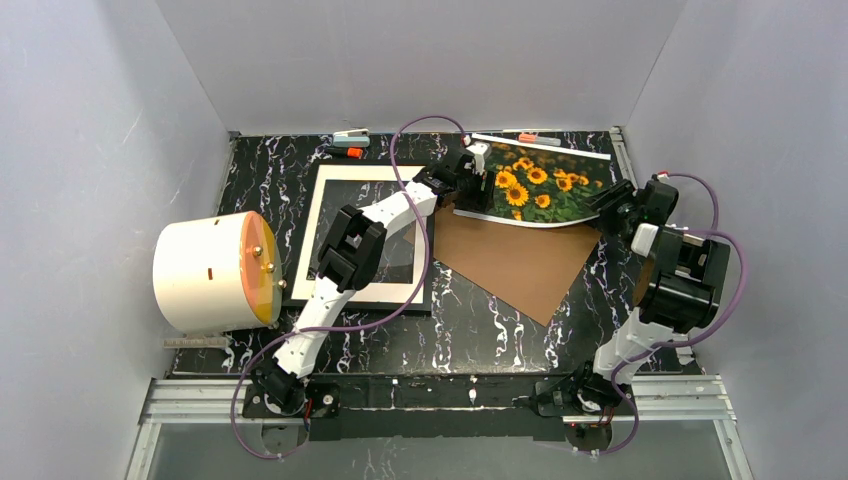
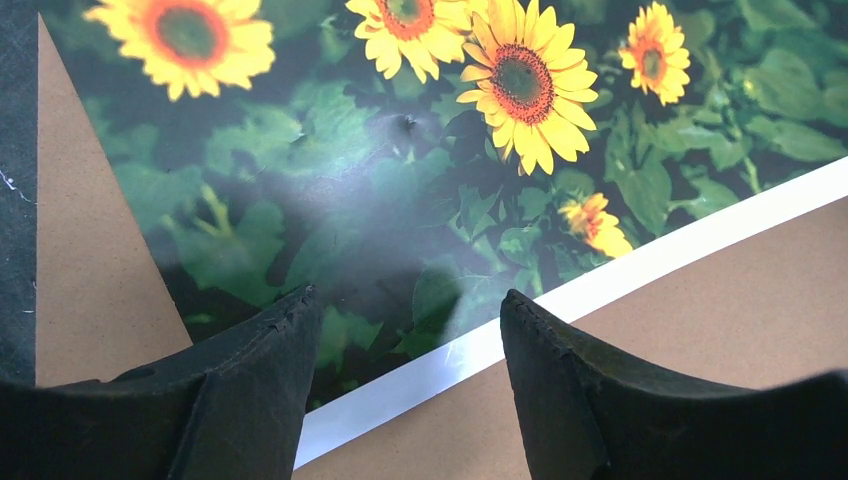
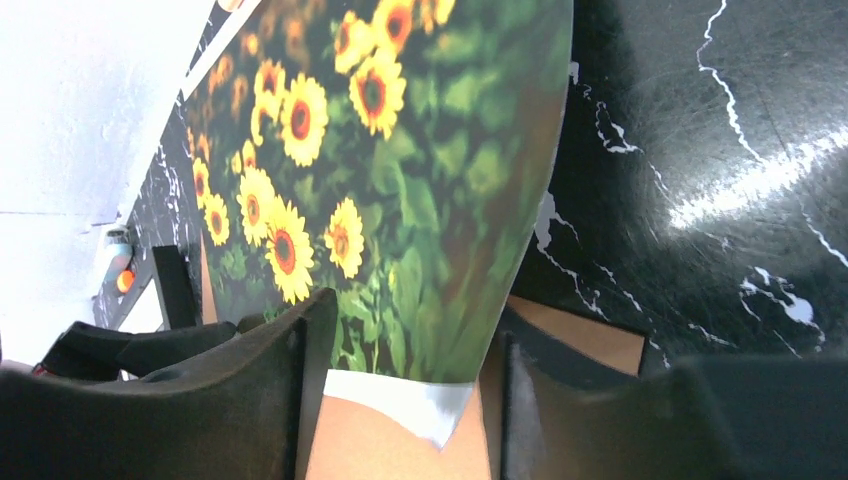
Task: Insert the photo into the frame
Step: Pick up the photo at the center of the board.
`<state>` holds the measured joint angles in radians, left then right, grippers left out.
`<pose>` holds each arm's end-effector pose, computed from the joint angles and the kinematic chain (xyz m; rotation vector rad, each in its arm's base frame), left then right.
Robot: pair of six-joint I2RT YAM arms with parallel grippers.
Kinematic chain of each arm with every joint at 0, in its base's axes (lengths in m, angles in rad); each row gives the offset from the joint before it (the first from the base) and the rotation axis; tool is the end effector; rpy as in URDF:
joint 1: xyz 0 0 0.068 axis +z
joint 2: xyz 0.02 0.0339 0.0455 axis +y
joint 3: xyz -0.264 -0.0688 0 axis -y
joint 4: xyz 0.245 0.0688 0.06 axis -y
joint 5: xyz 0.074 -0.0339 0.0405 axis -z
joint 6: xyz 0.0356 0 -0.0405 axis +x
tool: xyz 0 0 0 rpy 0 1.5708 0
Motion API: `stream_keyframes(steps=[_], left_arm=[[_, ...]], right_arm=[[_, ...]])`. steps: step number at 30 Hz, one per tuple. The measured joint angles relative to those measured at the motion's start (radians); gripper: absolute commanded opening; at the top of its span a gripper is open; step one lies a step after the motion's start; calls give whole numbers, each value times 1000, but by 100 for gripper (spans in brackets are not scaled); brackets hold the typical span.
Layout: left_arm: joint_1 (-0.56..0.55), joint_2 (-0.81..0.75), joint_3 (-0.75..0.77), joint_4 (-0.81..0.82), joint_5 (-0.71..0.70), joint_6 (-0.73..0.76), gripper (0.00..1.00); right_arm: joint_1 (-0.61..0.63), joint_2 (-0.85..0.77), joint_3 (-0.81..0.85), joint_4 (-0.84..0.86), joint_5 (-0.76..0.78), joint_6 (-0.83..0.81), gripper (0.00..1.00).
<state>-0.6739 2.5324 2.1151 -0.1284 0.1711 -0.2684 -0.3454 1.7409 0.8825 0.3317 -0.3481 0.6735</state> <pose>0.4479 -0.3655 0.1635 0.5458 2.1287 -0.7284 0.3458 -0.1115 0.1735 0.8393 1.9382 0.5620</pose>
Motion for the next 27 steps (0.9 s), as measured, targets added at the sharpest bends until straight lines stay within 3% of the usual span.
stream_keyframes(steps=[5, 8, 14, 19, 27], left_arm=[[-2, 0, 8, -16, -4, 3, 64], [-3, 0, 19, -40, -7, 5, 67], [-5, -14, 28, -101, -18, 19, 76], [-5, -61, 23, -164, -13, 49, 83], [-38, -259, -55, -138, 41, 195, 85]], right_arm=[[10, 53, 43, -15, -12, 15, 20], [23, 59, 70, -53, 4, 31, 8], [41, 9, 101, -174, 72, 41, 1], [49, -87, 140, -346, 126, 50, 1], [58, -202, 340, -693, 212, 86, 1]])
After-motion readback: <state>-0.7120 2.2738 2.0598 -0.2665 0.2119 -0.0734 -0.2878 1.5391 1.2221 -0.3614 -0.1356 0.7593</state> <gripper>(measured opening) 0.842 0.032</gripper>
